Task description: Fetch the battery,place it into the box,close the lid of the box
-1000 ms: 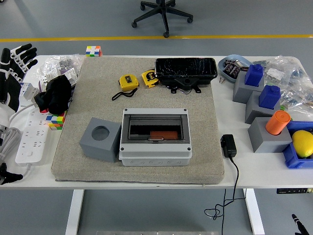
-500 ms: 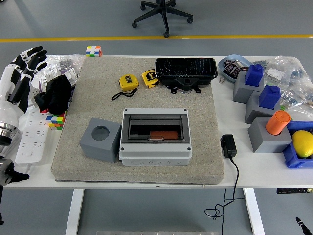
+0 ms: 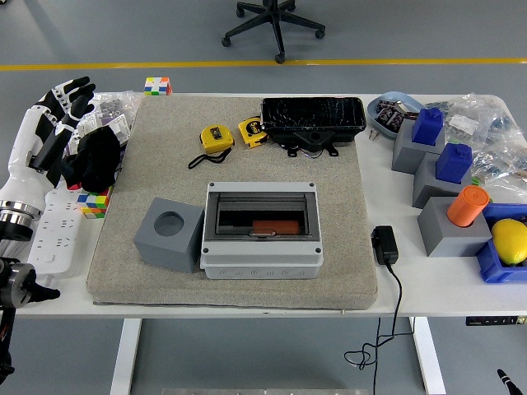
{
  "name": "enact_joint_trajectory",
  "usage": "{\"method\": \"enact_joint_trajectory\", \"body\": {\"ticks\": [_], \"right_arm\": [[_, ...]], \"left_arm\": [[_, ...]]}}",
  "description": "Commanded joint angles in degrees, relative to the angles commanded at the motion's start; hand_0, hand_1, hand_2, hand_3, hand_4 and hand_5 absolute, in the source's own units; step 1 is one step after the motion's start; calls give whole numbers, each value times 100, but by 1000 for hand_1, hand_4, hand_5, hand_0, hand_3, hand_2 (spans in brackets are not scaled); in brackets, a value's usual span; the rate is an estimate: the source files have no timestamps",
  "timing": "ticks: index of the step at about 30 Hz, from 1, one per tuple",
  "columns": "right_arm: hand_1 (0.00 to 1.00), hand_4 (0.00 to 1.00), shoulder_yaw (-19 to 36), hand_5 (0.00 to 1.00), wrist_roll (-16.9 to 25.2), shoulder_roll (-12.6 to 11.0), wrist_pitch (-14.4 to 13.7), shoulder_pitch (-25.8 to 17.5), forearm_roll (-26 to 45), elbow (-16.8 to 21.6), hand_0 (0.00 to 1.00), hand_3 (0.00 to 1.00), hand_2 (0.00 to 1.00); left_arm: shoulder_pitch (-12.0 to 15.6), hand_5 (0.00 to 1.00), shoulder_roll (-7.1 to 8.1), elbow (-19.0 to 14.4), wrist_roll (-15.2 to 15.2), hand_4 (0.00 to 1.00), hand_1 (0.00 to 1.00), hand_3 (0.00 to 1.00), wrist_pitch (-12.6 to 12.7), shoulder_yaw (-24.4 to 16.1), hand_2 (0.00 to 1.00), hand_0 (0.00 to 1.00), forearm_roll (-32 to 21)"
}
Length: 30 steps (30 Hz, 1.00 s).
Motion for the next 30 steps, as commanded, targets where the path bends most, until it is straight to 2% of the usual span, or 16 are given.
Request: {"method": "enact_joint_trajectory", "body": {"ticks": [5, 10, 15, 23, 30], "right_arm": [[807, 998, -59, 968, 6, -7, 11, -1, 49, 0, 830, 820, 780], [807, 998, -41, 967, 19, -4, 12, 19, 45, 0, 830, 820, 780], [809, 998, -80, 968, 25, 8, 18, 41, 92, 0, 831, 821, 781], [808, 998, -82, 968, 4, -15, 17, 50, 100, 0, 830, 820, 782], [810, 998, 156, 968, -61, 6, 17, 48, -98, 0, 831, 821, 783]], "left_arm": [[-24, 763, 0, -28, 11, 998, 866, 776, 11, -1, 809, 811, 41], [-45, 768, 75, -39, 34, 998, 862, 772, 16, 11, 806, 807, 78], [-50, 763, 35, -12, 30, 998, 856, 770, 35, 11, 802, 803, 92], [-106, 764, 33, 9, 76, 998, 848, 764, 54, 240, 797, 799, 143], [-207, 765, 61, -2, 100, 998, 842, 757, 78, 364, 786, 797, 193]]}}
